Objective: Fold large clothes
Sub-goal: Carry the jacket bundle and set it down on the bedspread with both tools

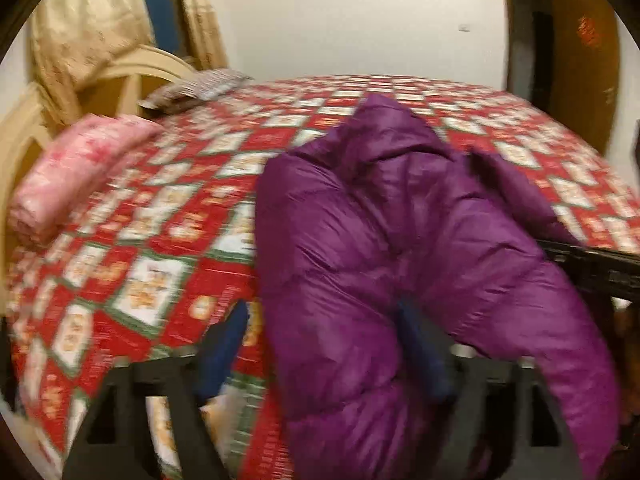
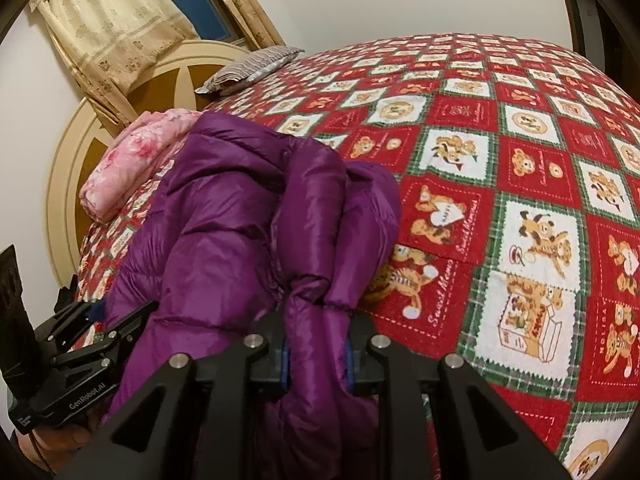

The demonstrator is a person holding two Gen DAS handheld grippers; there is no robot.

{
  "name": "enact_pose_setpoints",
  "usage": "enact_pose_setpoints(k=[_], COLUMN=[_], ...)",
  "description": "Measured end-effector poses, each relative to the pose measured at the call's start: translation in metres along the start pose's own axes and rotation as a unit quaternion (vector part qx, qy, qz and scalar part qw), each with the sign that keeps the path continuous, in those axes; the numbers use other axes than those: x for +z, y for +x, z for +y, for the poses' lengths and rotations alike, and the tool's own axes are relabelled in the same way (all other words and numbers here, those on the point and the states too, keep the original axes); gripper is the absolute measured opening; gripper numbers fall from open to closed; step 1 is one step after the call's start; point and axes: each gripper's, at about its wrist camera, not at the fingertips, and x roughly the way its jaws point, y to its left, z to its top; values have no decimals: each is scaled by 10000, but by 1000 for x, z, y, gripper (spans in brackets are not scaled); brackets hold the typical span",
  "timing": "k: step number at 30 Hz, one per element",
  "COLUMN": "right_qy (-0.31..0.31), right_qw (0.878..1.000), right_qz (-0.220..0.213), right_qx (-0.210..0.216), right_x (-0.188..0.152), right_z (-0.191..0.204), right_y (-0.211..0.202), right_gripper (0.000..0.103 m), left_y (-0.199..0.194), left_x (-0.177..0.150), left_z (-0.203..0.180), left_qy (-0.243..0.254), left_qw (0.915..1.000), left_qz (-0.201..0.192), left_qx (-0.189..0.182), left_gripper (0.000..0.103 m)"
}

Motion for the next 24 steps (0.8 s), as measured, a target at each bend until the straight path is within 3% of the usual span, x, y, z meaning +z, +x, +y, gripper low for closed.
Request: enact_pose_setpoints(k=[16, 21, 24], right_qy=[-196, -249, -255], right_qw=[9994, 9988, 9979], right_qz=[0, 52, 113], right_qx=[-287, -418, -593], right_x=[-8, -7, -3], right_z=[2, 4, 7], right_y=[8, 8, -4], right_gripper=[36, 44, 53], left_y=[9, 11, -8], left_x=[-4, -2, 4], left_z=[10, 18, 23], left_qy=[-380, -552, -575], left_qw=[9992, 9980, 9976], left_qz=[38, 261, 377], left_qx=[-76, -157, 52], left_gripper=[97, 101, 102])
